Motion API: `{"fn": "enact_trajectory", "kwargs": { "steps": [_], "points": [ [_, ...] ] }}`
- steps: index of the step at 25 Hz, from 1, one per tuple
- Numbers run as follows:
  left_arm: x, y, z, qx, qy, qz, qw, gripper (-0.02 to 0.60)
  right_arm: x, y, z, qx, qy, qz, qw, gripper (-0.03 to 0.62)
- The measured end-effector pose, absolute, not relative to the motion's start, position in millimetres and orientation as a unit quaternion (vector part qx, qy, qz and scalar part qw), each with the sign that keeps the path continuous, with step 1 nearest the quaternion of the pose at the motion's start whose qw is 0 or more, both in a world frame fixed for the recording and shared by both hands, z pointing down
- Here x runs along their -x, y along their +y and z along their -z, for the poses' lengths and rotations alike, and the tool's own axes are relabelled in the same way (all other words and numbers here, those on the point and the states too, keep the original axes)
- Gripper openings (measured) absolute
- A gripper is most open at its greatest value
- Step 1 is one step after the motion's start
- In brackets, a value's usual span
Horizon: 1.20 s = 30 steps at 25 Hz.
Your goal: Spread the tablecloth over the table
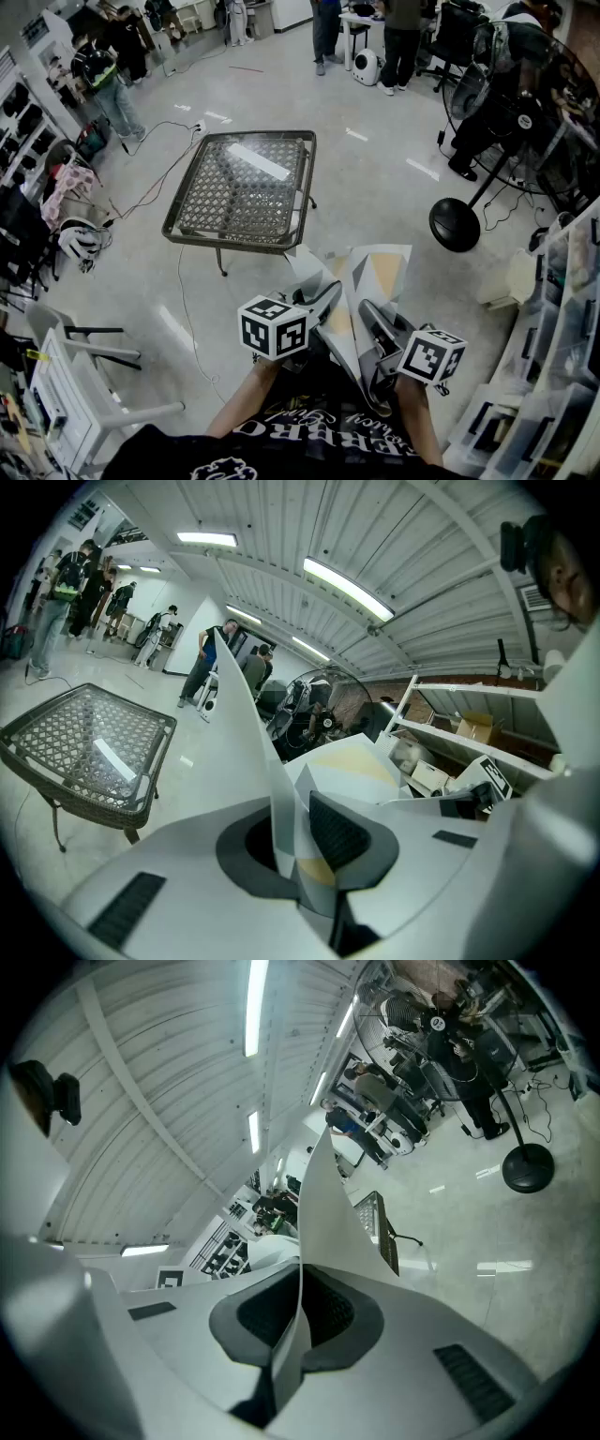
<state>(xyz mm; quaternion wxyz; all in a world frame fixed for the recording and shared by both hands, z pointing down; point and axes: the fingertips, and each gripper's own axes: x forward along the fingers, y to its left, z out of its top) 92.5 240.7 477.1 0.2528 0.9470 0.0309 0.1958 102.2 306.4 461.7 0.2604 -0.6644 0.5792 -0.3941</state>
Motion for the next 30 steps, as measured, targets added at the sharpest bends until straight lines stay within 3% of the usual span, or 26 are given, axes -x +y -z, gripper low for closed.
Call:
{"fn": "enact_trajectory", "kwargs": {
  "steps": [26, 30],
  "points": [
    [-96, 258, -482, -0.947, 0.028, -0.205, 0.246, 0.046, -109, 316, -471, 0.659, 0.578, 0.404, 0.261, 0.018],
    [-90, 255, -475, -0.944, 0.004, -0.191, 0.271, 0.043, -114, 316, -468, 0.652, 0.587, 0.405, 0.257, 0.018]
  ]
}}
